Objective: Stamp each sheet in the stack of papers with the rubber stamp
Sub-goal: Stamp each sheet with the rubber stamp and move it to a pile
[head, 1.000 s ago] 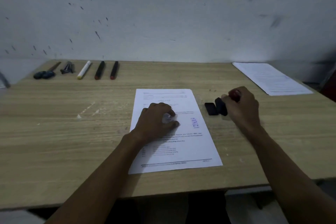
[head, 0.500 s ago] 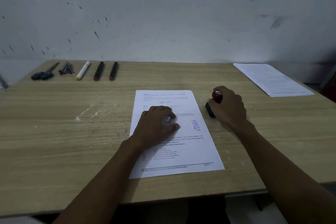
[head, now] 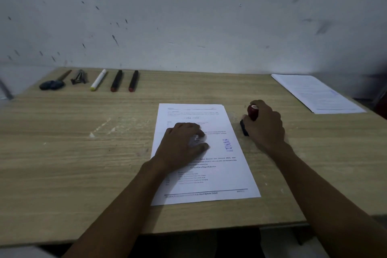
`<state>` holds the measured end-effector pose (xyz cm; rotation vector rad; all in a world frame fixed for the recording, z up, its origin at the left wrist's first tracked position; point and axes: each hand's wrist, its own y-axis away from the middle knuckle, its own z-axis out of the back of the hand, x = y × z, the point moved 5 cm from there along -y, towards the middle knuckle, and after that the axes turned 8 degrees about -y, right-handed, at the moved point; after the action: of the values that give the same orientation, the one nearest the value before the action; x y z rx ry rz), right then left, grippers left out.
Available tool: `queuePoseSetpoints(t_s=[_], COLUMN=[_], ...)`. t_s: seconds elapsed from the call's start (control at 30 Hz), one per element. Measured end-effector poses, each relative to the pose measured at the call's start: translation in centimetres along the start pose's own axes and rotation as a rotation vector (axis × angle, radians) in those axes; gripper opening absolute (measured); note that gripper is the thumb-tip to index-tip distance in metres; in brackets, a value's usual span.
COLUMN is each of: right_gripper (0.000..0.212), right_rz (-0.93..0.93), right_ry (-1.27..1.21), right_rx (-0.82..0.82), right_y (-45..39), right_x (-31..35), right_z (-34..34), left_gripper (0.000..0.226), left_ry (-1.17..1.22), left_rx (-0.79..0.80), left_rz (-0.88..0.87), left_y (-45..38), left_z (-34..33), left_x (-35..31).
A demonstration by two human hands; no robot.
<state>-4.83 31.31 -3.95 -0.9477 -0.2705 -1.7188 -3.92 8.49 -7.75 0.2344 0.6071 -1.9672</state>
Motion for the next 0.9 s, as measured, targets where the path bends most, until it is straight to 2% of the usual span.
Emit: queuePoseSetpoints(t_s=[0.1, 0.23, 0.3, 0.37, 0.43, 0.5, 0.57, 0.63, 0.67, 0.73, 0.8, 0.9], right_gripper=[0.040, 0.071, 0.077, 0.073, 0.061, 0.046, 0.036, 0.042, 0.048, 0.052, 0.051, 0.050], right_rz=[-0.013, 0.001, -0.014, -0.032, -0.070, -0.092, -0.073, -0.034, 0.001, 0.066, 0.060, -0.006], right_ry=[-0.038, -0.077, -0.089, -0.091, -0.086, -0.053, 0.027, 0.144, 0.212, 0.284, 0.257, 0.090], right_rx=[0.027, 0.033, -0.003, -0.062, -0.084, -0.039, 0.034, 0.095, 0.106, 0.097, 0.090, 0.098], right_y=[0.1, 0.6, 1.2, 2.3, 3.7, 5.2, 6.4, 7.6, 8.1, 9.0, 9.2, 9.0], right_x=[-0.5, -0.5, -0.5, -0.5, -0.8, -1.2, -1.3, -1.2, -1.0, -0.6, -0.5, -0.7], right_z=[-0.5, -0.1, 0.4, 1.0, 1.2, 1.0, 0.5, -0.1, -0.3, -0.8, -0.9, -1.1], left_gripper=[0.062, 0.062, 0.061, 0.058, 0.051, 0.041, 0.039, 0.047, 0.050, 0.051, 0.052, 0.052], left_ry=[0.004, 0.000, -0.001, 0.020, 0.109, 0.196, 0.166, 0.032, -0.074, -0.300, -0.368, -0.303], left_rx=[-0.004, -0.016, -0.007, -0.006, -0.040, -0.108, -0.236, -0.294, -0.251, -0.062, 0.026, 0.005], left_rz=[0.004, 0.007, 0.009, 0.001, 0.014, 0.028, 0.058, 0.209, 0.337, 0.574, 0.628, 0.637], left_y=[0.0, 0.0, 0.1, 0.1, 0.1, 0.2, 0.5, 1.1, 1.6, 2.9, 3.8, 4.1], left_z=[-0.1, 0.1, 0.0, -0.3, 0.0, 1.0, 2.4, 3.7, 4.0, 3.9, 3.7, 3.5], left_x=[0.1, -0.1, 0.1, 0.3, 0.5, 0.6, 1.1, 1.8, 2.2, 2.9, 2.9, 3.0])
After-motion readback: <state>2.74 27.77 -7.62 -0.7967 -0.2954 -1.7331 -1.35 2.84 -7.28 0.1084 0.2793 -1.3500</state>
